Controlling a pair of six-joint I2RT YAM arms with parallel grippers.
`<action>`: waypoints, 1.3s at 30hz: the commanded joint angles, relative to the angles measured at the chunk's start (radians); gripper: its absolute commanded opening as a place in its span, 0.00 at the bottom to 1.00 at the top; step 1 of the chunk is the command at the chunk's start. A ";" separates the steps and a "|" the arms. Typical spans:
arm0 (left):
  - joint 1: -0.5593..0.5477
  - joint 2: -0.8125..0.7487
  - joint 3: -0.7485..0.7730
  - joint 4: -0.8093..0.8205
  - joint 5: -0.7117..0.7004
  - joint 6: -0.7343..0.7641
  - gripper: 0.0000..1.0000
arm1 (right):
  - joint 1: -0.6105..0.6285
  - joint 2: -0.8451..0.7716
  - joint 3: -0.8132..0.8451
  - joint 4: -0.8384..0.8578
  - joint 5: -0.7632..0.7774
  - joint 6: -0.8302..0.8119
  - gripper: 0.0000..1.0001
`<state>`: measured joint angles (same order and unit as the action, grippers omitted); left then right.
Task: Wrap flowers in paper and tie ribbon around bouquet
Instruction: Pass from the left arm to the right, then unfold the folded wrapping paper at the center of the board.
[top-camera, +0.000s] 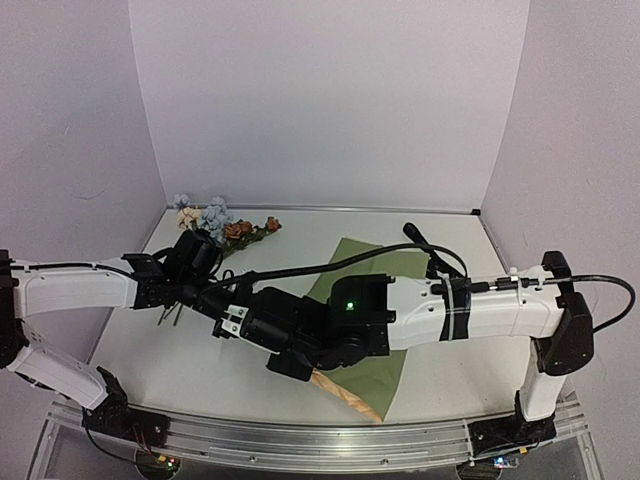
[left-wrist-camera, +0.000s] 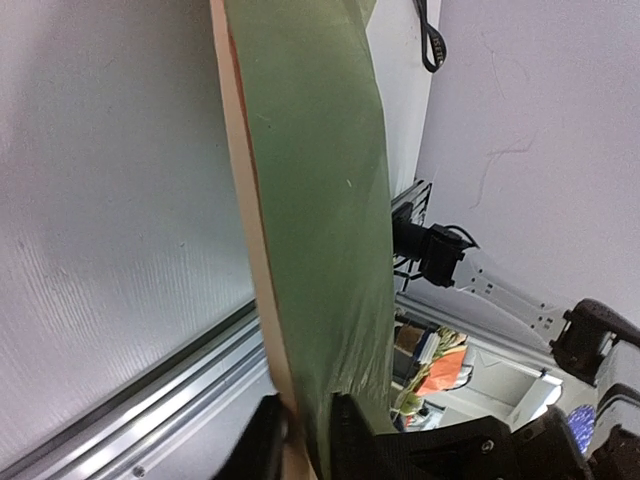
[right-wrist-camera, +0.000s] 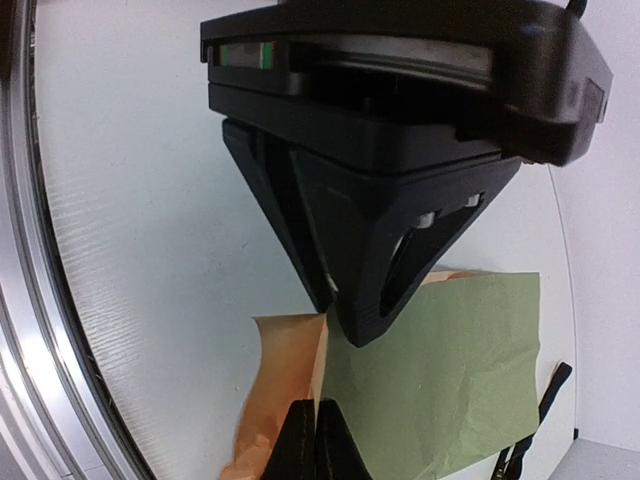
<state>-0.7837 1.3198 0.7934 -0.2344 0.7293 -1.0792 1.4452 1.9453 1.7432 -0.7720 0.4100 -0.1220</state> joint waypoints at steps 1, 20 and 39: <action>0.001 -0.045 -0.023 0.040 -0.025 -0.018 0.30 | -0.003 -0.007 0.031 0.002 0.019 0.073 0.00; 0.200 0.034 -0.130 -0.027 -0.015 0.254 0.65 | -0.029 -0.161 -0.105 0.106 0.328 0.471 0.00; 0.127 0.241 -0.122 0.175 -0.117 0.113 0.76 | -0.038 -0.370 -0.187 0.226 0.408 0.519 0.00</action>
<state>-0.6585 1.6314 0.7683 -0.1663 0.6691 -0.7768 1.4146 1.5997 1.4854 -0.5765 0.7807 0.4244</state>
